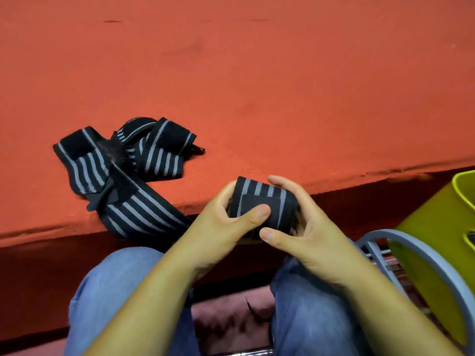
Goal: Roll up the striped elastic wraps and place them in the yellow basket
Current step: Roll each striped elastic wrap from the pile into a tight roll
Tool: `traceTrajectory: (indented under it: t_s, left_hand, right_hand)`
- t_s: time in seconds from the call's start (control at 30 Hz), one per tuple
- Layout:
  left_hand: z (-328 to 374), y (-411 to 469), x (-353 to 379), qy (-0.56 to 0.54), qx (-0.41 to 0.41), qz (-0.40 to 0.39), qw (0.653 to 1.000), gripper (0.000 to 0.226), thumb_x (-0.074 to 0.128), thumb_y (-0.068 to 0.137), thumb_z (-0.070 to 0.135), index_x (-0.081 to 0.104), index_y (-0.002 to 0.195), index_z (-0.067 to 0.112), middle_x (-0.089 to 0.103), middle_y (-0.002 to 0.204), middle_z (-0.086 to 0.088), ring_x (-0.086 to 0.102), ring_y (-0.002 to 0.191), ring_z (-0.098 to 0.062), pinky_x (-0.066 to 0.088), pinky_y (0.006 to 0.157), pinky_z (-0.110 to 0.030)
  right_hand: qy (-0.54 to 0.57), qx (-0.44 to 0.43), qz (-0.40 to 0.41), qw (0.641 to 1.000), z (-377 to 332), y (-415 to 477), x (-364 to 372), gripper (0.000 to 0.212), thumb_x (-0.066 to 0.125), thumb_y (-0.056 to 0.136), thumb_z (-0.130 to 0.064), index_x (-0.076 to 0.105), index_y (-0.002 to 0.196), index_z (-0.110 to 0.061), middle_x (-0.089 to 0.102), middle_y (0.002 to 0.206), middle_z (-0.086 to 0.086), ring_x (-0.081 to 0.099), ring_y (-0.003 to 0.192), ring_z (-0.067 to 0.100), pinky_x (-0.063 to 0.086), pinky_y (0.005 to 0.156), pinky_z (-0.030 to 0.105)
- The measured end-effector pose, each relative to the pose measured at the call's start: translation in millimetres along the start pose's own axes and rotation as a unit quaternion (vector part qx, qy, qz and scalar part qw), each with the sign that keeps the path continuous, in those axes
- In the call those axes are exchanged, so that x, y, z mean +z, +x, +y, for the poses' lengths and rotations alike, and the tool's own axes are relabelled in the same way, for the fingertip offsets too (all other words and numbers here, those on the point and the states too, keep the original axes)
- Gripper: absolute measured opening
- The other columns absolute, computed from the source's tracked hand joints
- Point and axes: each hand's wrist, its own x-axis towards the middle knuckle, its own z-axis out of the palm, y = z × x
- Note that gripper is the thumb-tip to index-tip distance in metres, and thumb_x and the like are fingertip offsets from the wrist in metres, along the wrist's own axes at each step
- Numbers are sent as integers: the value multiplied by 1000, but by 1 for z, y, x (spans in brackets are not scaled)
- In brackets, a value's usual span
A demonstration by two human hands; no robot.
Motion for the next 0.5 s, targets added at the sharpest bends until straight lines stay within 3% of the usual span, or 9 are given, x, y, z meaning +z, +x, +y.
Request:
traceTrajectory:
  t_s: [0.1, 0.2, 0.33, 0.4, 0.5]
  left_hand:
    - [7, 3, 17, -3, 14, -18, 1000, 37, 77, 91, 30, 63, 125, 24, 74, 119, -6, 70, 116, -29, 52, 105, -58]
    - [20, 8, 40, -8, 27, -37, 999, 39, 79, 89, 28, 63, 125, 25, 73, 120, -7, 69, 118, -30, 53, 104, -59]
    - [38, 15, 80, 28, 54, -65, 996, 41, 78, 92, 22, 61, 129, 30, 74, 117, 5, 70, 111, -11, 57, 97, -39]
    - [47, 18, 96, 60, 72, -84, 992, 41, 75, 95, 18, 59, 131, 30, 73, 117, 10, 69, 109, -4, 54, 95, -28]
    - [65, 26, 126, 100, 102, -125, 982, 48, 74, 96, 17, 55, 138, 30, 71, 124, 10, 67, 116, -3, 52, 98, -23]
  right_hand:
    - [-84, -4, 6, 996, -17, -12, -21, 73, 85, 86, -21, 49, 143, -49, 62, 141, -12, 61, 131, 12, 47, 113, 47]
    - [-186, -19, 23, 982, -39, -23, -47, 66, 89, 82, -28, 55, 137, -45, 67, 131, -21, 64, 123, 3, 51, 108, 38]
    - [-302, 9, 35, 953, -73, -41, -85, 62, 93, 70, -41, 59, 122, -42, 72, 112, -23, 68, 102, -5, 55, 93, 30]
    - [-343, 31, 11, 939, -89, -46, -103, 61, 90, 68, -47, 59, 120, -42, 73, 107, -21, 70, 97, -4, 58, 88, 34]
    - [-378, 50, -23, 924, -112, -59, -137, 56, 82, 69, -56, 64, 118, -36, 76, 104, -11, 73, 95, 10, 59, 87, 47]
